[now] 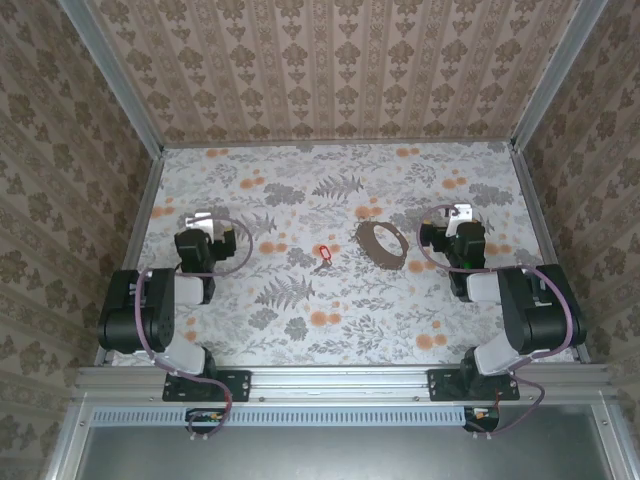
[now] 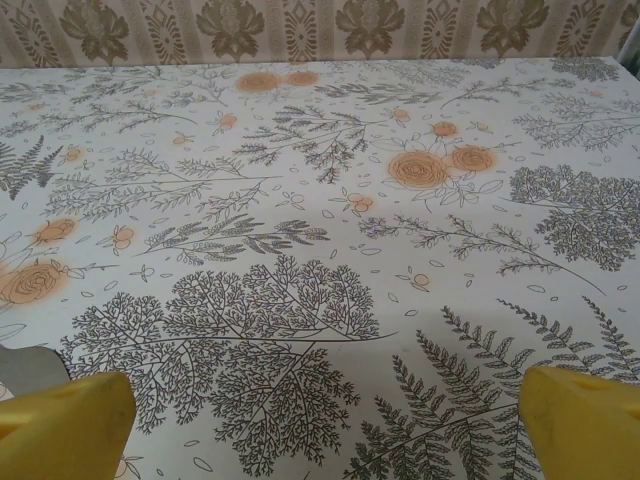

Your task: Put the keys on the keyring

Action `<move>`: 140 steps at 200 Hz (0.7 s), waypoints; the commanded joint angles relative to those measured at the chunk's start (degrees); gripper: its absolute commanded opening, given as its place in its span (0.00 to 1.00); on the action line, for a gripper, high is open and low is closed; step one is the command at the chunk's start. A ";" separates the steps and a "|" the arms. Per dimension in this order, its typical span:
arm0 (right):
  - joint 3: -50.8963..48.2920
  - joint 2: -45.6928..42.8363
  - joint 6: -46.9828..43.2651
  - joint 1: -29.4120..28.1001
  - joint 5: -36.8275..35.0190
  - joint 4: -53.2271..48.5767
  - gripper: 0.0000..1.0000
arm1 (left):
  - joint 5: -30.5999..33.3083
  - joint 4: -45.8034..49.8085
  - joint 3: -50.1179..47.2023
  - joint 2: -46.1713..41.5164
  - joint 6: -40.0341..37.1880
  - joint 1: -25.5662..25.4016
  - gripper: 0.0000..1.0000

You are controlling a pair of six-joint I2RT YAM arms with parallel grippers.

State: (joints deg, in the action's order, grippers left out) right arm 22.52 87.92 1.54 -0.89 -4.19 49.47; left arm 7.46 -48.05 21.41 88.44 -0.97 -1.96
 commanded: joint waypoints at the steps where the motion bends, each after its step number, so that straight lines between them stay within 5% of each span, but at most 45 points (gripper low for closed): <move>1: 0.88 -0.14 0.57 0.24 0.83 -0.43 1.00 | 0.03 -1.34 1.27 -0.69 -0.70 -0.04 1.00; 140: 0.89 -0.03 0.72 0.45 1.10 -0.51 1.00 | -0.59 -1.17 1.35 -0.70 -0.46 0.20 1.00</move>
State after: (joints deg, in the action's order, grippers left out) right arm 22.52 87.92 1.58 -0.89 -4.19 49.47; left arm 7.44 -48.05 21.41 88.44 -0.95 -1.87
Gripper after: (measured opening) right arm 0.999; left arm 0.997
